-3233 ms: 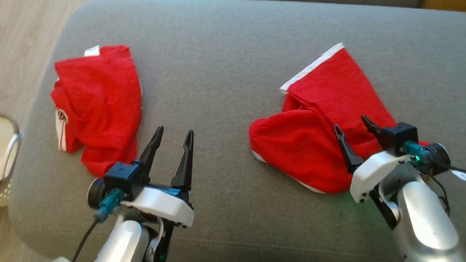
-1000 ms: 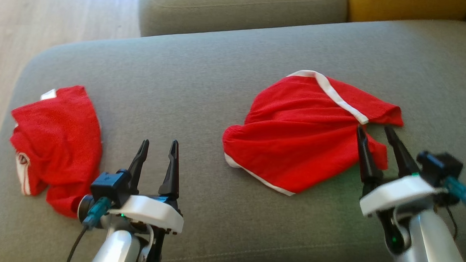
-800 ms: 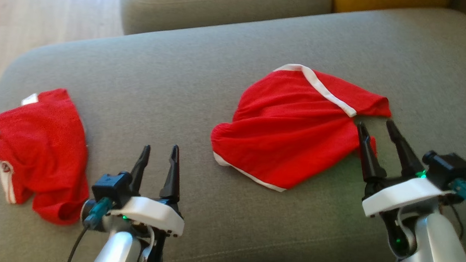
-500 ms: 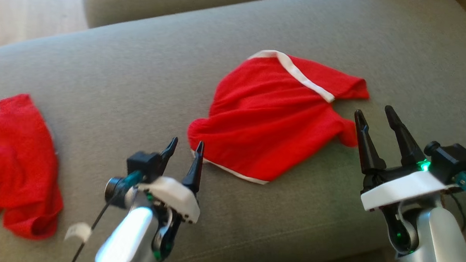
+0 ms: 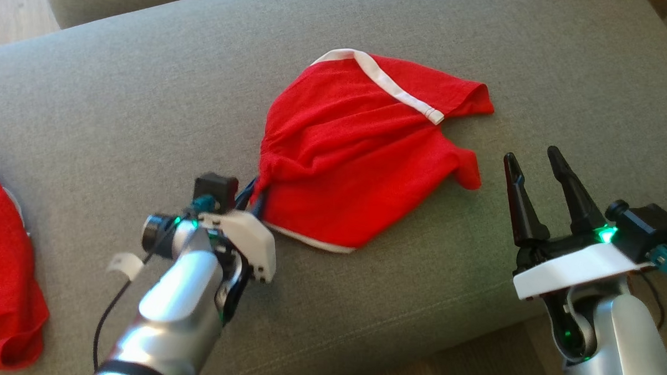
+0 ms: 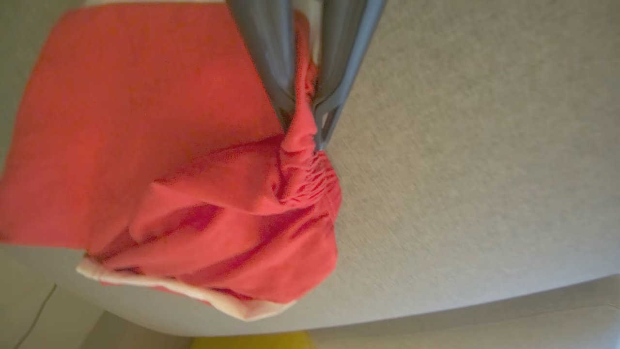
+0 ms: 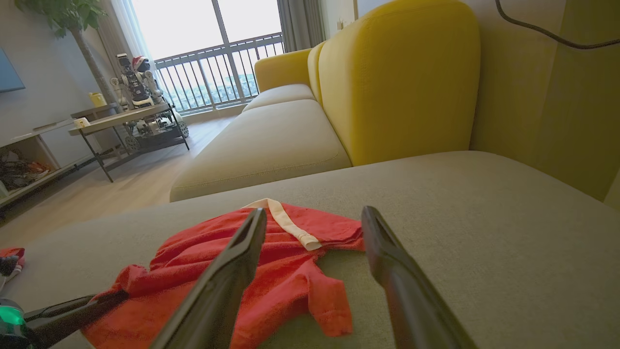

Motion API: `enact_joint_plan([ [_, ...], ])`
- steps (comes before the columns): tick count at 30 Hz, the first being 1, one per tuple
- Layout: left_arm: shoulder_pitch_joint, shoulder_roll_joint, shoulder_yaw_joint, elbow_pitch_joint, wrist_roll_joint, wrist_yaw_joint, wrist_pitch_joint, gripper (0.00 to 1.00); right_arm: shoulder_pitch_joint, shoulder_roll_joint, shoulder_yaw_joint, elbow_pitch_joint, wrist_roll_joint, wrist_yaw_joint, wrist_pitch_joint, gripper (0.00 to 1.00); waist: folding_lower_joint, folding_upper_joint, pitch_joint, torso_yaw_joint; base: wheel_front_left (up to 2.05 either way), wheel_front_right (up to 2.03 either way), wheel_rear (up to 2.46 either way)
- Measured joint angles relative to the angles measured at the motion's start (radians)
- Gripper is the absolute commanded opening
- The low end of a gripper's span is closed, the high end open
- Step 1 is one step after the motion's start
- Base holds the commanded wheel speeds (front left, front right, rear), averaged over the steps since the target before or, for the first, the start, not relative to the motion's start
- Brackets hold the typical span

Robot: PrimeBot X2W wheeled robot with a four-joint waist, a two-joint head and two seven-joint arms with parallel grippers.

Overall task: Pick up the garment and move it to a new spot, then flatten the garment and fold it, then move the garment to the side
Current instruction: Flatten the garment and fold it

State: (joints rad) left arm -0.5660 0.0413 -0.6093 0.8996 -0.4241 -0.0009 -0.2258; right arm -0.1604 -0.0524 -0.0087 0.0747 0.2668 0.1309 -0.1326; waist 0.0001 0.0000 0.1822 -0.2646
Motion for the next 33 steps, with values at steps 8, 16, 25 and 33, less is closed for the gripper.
enact_joint_plan([
  [8, -0.070, 0.013, 0.164, -0.184, 0.012, 0.090, -0.023, 0.00, -0.005, 0.000, -0.007, 0.018, -0.003, 0.000, -0.011, 1.00, 0.0000, 0.0000, 0.000, 0.023, 0.00, 0.00, 0.00],
  [16, 0.010, 0.044, 0.271, -0.192, 0.086, 0.115, -0.024, 0.00, -0.014, 0.000, 0.014, 0.048, -0.013, 0.000, -0.012, 1.00, -0.0001, 0.0000, -0.008, 0.069, 0.00, 0.00, 0.00],
  [25, 0.032, 0.025, 0.323, -0.170, 0.109, 0.097, -0.024, 1.00, -0.014, 0.000, 0.025, 0.066, -0.013, 0.000, 0.001, 1.00, 0.0000, 0.0000, -0.007, 0.117, 0.00, 0.00, 0.00],
  [33, 0.155, 0.013, 0.396, -0.399, 0.148, 0.062, -0.024, 1.00, -0.005, 0.000, 0.065, 0.089, -0.016, 0.000, 0.016, 1.00, 0.0000, 0.0000, -0.026, 0.171, 0.00, 0.00, 0.00],
])
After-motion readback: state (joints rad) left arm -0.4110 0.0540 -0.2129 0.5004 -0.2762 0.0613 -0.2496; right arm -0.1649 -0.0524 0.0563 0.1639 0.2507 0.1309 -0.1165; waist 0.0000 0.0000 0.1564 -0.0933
